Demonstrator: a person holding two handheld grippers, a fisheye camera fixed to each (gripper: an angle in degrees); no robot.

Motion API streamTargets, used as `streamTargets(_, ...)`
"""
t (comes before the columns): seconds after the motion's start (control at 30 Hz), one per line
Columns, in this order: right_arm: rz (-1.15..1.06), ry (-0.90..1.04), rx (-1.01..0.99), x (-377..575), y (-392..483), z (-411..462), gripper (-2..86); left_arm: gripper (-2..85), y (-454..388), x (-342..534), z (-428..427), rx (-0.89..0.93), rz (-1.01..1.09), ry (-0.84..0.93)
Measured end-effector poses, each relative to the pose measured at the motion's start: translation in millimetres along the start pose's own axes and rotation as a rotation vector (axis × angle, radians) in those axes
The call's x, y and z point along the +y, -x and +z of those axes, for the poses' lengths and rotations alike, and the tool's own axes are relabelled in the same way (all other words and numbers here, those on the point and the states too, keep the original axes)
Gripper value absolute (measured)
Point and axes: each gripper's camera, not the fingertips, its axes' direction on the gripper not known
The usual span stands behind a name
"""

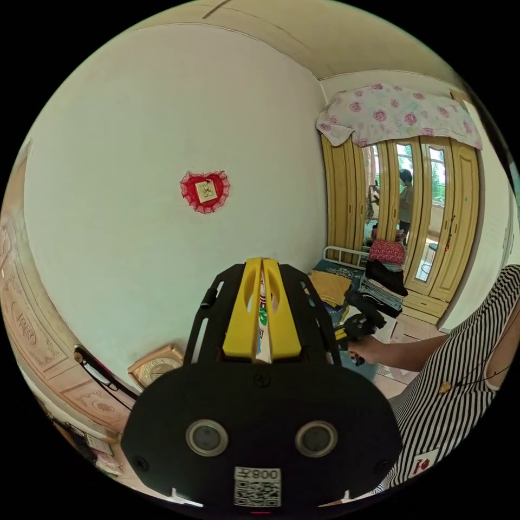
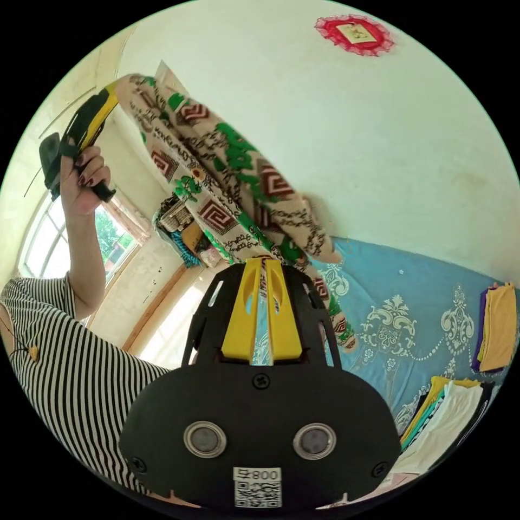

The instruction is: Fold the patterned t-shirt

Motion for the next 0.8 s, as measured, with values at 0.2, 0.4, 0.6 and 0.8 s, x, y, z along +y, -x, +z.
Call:
streamTargets(0.2,-0.017,0.038,-0.122,-38.2,-38.3,-32.4,0.5,0.2,-8.7,-18.0,-4.2,0.254,-0.042,-0.079)
streamTargets(0.4,-0.091,0.146,-0.2,-56.8,-23.3,-32.1,1.4,0.1,-4.7,-34.6,6.8,0.306,-0.099,-0.12)
streamTargets(0.6,0.016,-0.101,-0.261,19.6,-43.7,-108.6,7.0,0.1,2.8,-34.9,-7.4,0.275,-0.122,-0.144)
streamTargets(0.8,-0.053,-0.195,-0.129,98.1,26.3,-140.4,8.2,0.2,-5.5,-39.7,-21.5,0.234,-0.088,-0.171)
